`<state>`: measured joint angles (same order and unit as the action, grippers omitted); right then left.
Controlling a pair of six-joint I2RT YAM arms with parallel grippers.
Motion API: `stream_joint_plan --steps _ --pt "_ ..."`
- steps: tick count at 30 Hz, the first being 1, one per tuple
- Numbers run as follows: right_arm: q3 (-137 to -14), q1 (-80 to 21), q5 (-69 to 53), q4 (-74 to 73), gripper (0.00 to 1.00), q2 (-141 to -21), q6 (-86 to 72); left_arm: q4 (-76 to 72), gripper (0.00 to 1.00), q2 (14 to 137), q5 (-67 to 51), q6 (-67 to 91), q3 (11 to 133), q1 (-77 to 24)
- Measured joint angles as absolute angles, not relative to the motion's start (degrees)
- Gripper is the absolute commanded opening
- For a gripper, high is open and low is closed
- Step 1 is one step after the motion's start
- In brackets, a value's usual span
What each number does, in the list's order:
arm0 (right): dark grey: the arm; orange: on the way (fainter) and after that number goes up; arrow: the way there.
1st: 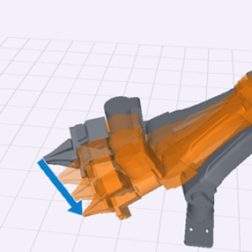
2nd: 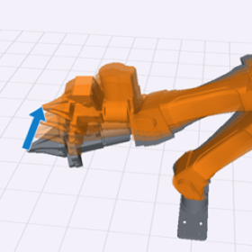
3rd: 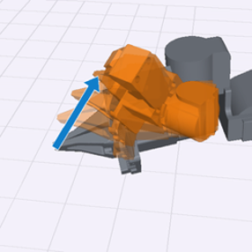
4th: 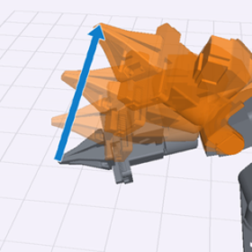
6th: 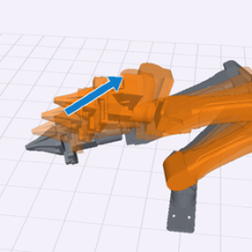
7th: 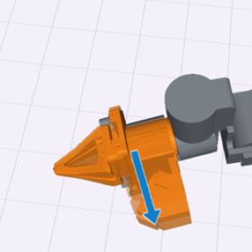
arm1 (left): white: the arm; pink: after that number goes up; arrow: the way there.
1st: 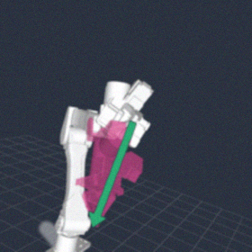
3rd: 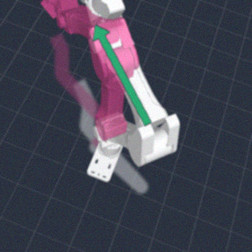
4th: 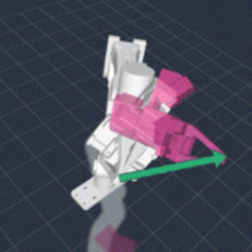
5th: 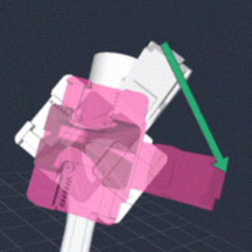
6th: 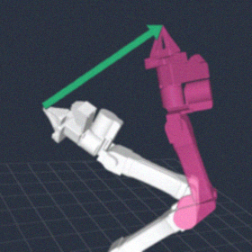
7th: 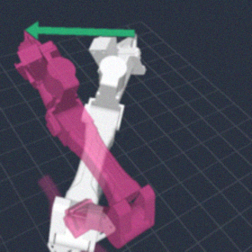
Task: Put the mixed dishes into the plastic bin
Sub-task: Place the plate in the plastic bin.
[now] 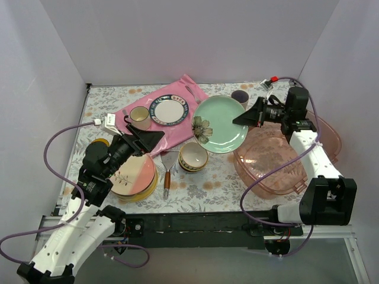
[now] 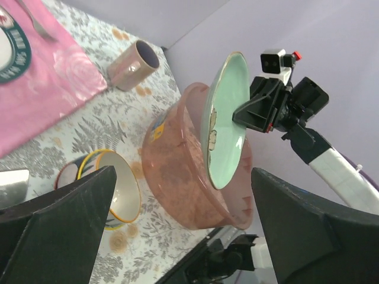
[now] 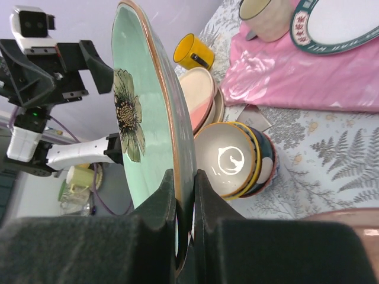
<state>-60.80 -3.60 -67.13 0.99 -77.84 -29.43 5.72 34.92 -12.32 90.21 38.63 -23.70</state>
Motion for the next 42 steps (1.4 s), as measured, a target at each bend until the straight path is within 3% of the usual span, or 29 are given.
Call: stream_joint_plan --steps 6,14,28,42 --pt "-60.5 5.8 -71.0 -2.9 0.01 -74.3 -22.4 15.2 0.98 33.7 -7.6 78.5 46.4 -23.7" --pt "-60.5 17.0 -70.7 -9.2 0.01 -74.1 -14.9 24.5 0.98 31.0 0.3 68.8 47.0 -23.7" --pt "-63.3 25.6 -66.8 -22.8 0.01 -75.5 -0.6 27.2 0.98 21.5 3.9 67.0 35.7 -23.7" --pt "-64.9 30.1 -64.4 -29.5 0.01 -78.1 7.4 26.5 0.98 19.6 3.9 67.0 34.4 -23.7"
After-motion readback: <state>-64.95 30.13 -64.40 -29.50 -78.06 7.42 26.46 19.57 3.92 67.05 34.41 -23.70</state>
